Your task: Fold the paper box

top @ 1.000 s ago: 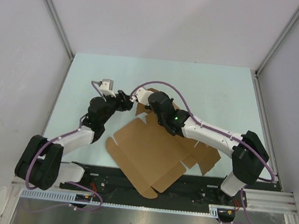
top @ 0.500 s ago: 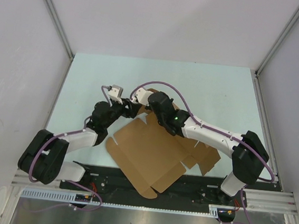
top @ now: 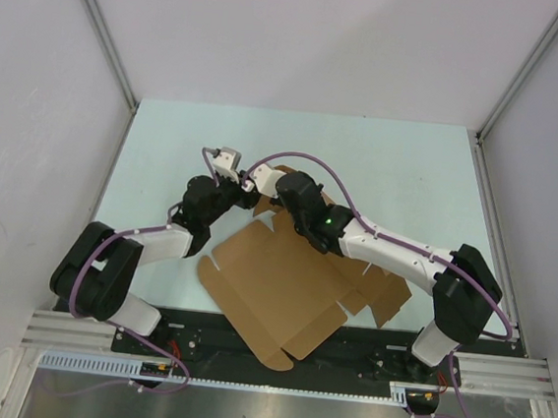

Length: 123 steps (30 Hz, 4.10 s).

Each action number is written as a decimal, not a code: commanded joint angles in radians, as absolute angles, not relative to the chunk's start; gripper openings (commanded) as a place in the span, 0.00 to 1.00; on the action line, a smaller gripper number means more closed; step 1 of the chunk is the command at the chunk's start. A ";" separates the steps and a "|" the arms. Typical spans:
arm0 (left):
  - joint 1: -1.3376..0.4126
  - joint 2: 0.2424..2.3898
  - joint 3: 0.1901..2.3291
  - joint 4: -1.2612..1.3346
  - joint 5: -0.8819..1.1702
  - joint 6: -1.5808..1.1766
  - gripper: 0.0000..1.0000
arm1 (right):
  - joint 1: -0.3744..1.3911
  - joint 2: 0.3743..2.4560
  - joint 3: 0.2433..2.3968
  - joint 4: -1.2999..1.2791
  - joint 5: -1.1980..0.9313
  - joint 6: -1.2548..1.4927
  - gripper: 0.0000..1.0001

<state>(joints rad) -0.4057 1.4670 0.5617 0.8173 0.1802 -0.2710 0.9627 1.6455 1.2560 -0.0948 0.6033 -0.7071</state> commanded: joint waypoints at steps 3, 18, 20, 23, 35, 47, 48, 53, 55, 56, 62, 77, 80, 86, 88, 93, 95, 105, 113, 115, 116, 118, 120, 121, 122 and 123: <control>-0.420 1.477 0.588 0.842 0.210 -0.236 0.35 | 0.969 1.626 1.253 -0.092 0.588 -0.701 0.00; -0.465 1.336 0.528 0.775 0.181 -0.273 0.00 | 0.974 1.634 1.252 -0.094 0.592 -0.696 0.00; -0.477 1.310 0.511 0.766 0.166 -0.287 0.00 | 0.976 1.635 1.253 -0.097 0.598 -0.699 0.00; -0.492 1.264 0.480 0.762 0.135 -0.310 0.00 | 0.985 1.641 1.253 -0.098 0.612 -0.706 0.00; -0.580 1.209 0.335 0.877 0.005 -0.462 0.00 | 1.058 1.666 1.253 -0.077 0.726 -0.770 0.00; -0.672 1.252 0.222 1.068 -0.173 -0.541 0.00 | 1.111 1.677 1.253 -0.123 0.785 -0.739 0.00; -0.678 1.253 0.219 1.075 -0.181 -0.540 0.00 | 1.117 1.677 1.253 -0.121 0.793 -0.738 0.00; -0.690 1.269 0.206 1.091 -0.221 -0.534 0.00 | 1.134 1.672 1.252 -0.138 0.805 -0.721 0.04; -0.695 1.273 0.198 1.104 -0.232 -0.535 0.00 | 1.141 1.674 1.253 -0.146 0.811 -0.710 0.08; -0.696 1.276 0.196 1.108 -0.244 -0.537 0.00 | 1.143 1.674 1.253 -0.150 0.813 -0.706 0.11; -0.710 1.289 0.189 1.115 -0.276 -0.537 0.00 | 1.152 1.660 1.253 -0.169 0.811 -0.681 0.30; -0.726 1.269 0.215 1.043 -0.345 -0.506 0.00 | 1.146 1.552 1.287 -0.163 0.740 -0.627 0.50; -0.732 1.261 0.224 1.029 -0.354 -0.488 0.00 | 1.143 1.537 1.296 -0.172 0.727 -0.617 0.51; -0.742 1.227 0.235 1.002 -0.394 -0.462 0.00 | 1.135 1.506 1.327 -0.189 0.695 -0.572 0.52; -0.747 1.218 0.242 0.985 -0.406 -0.453 0.00 | 1.121 1.485 1.351 -0.221 0.664 -0.516 0.52; -0.755 1.189 0.247 0.965 -0.451 -0.434 0.00 | 1.056 1.431 1.452 -0.303 0.520 -0.359 0.53; -0.756 1.184 0.249 0.962 -0.460 -0.425 0.00 | 0.987 1.401 1.473 -0.324 0.418 -0.251 0.54; -0.759 1.187 0.258 0.968 -0.480 -0.385 0.00 | 0.611 1.405 1.439 -0.302 -0.219 0.188 0.55; -0.762 1.221 0.259 0.997 -0.471 -0.368 0.00 | 0.561 1.534 1.417 -0.212 -0.440 0.253 0.56; -0.764 1.224 0.262 1.002 -0.468 -0.361 0.00 | 0.561 1.566 1.417 -0.201 -0.463 0.241 0.57; -0.764 1.227 0.264 1.008 -0.465 -0.357 0.00 | 0.561 1.577 1.417 -0.199 -0.466 0.236 0.57; -0.764 1.236 0.267 1.012 -0.462 -0.347 0.00 | 0.558 1.601 1.417 -0.204 -0.483 0.221 0.56; -0.764 1.242 0.268 1.015 -0.457 -0.342 0.00 | 0.557 1.615 1.417 -0.219 -0.485 0.199 0.56; -0.764 1.246 0.268 1.019 -0.457 -0.342 0.00 | 0.555 1.626 1.417 -0.227 -0.491 0.192 0.56; -0.764 1.247 0.270 1.020 -0.456 -0.342 0.00 | 0.554 1.632 1.417 -0.241 -0.498 0.175 0.56; -0.764 1.247 0.270 1.020 -0.453 -0.341 0.00 | 0.555 1.637 1.417 -0.245 -0.502 0.169 0.56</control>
<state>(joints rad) -0.7547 1.2346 0.2398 0.9718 -0.4423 -0.3878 0.5621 1.6226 1.4109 -0.2562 -0.4450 0.2050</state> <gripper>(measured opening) 0.006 0.563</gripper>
